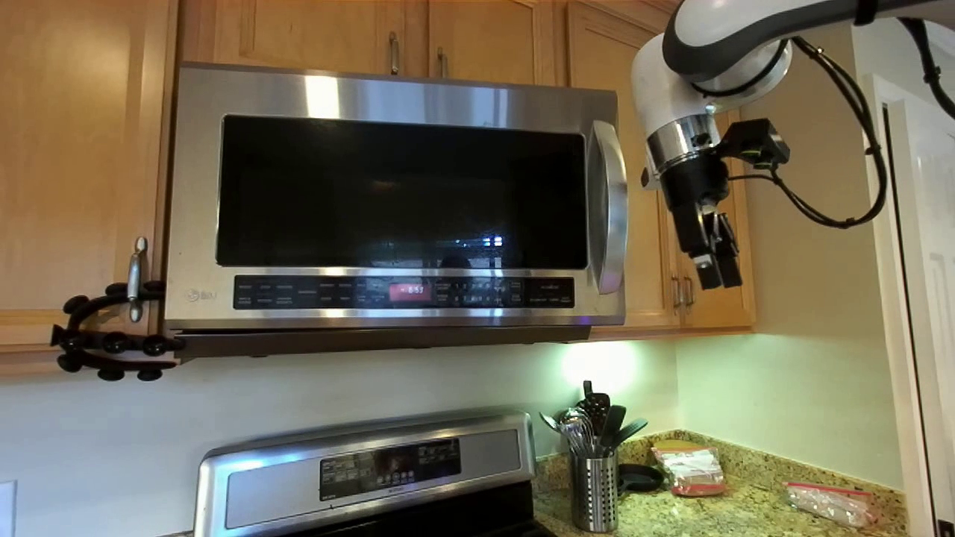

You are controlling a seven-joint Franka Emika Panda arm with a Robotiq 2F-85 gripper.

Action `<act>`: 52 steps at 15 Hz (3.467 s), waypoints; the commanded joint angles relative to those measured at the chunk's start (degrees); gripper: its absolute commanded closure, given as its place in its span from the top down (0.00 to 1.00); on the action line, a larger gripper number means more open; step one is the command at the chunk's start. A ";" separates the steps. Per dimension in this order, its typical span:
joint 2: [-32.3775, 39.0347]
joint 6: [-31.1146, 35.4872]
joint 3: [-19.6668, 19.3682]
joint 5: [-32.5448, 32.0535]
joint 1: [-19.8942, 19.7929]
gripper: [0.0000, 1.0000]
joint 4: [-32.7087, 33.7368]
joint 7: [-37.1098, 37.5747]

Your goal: Open the microwave door

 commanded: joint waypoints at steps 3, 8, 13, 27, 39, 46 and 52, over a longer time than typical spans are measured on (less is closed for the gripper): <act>3.60 -0.31 -4.86 -7.76 -2.72 1.00 5.01 -4.25; 5.81 15.58 -8.65 -10.12 -3.86 1.00 4.83 -7.08; 7.68 27.57 -9.71 -8.52 -4.00 1.00 3.84 -9.95; 7.40 42.13 -10.01 7.51 -0.50 1.00 0.74 -23.59; 3.94 26.69 -8.26 17.77 4.98 1.00 1.37 -36.17; 3.68 24.77 -9.58 14.15 1.56 1.00 1.88 -32.85; 5.44 19.69 -11.94 12.09 -2.20 1.00 2.69 -30.82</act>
